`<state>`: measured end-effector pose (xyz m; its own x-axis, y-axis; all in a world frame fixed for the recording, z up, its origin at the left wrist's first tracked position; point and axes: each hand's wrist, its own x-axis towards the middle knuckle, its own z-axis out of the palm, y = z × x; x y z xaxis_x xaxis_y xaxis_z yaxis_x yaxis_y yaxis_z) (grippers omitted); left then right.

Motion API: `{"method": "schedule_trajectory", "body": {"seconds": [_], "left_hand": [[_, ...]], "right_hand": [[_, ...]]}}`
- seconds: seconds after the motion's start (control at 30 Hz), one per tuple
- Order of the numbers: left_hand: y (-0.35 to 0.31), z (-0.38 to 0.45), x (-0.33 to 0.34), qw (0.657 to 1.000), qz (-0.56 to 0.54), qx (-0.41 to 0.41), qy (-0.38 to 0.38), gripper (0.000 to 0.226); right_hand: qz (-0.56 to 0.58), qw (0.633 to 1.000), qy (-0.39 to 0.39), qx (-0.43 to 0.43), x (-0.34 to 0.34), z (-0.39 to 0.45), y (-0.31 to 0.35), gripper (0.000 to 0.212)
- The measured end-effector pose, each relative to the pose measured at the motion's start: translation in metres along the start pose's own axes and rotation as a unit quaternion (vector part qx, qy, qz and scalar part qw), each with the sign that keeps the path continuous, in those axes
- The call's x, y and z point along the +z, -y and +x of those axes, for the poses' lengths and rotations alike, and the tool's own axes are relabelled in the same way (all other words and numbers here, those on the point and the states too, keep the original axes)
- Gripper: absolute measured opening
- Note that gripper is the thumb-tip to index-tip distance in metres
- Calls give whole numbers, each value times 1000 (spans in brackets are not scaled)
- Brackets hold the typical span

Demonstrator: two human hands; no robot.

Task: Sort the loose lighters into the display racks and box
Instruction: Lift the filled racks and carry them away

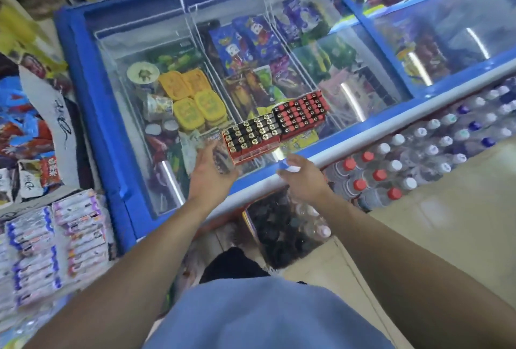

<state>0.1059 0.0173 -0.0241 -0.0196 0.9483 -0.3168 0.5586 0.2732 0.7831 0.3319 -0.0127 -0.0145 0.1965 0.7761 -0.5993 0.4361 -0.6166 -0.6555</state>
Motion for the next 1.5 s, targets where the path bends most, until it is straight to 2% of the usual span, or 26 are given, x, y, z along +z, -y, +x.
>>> {"method": "schedule_trajectory", "body": {"seconds": [0.13,0.27,0.47,0.67,0.77,0.83,0.97,1.03,1.13,1.3,1.5], "left_hand": [[2,28,15,999,46,3,24,107],[7,47,24,994,100,31,32,118],[11,57,15,992,116,46,33,112],[8,58,-26,988,126,4,89,105],[8,51,-41,992,69,-38,102,103],[6,43,-44,993,24,-56,100,103],[6,16,-46,994,-70,-50,74,90],[16,-5,-47,991,-115,-51,52,92],[24,-52,-47,990,-140,-35,5,97],[41,-146,-47,967,-231,-53,-92,89],[79,-246,-75,938,-287,-66,-184,88]], "right_hand": [[26,999,-7,31,5,36,19,62],[69,996,-22,51,23,46,21,50],[98,992,-51,54,32,44,22,32],[114,993,-13,31,40,42,34,55],[151,988,35,6,40,41,44,68],[180,982,51,-12,43,41,45,69],[185,981,51,-35,55,30,53,69],[196,978,60,-47,57,22,45,72],[205,975,81,-41,59,-3,37,65],[203,965,142,-82,75,-57,23,59],[182,941,245,-146,126,-134,24,65]]}}
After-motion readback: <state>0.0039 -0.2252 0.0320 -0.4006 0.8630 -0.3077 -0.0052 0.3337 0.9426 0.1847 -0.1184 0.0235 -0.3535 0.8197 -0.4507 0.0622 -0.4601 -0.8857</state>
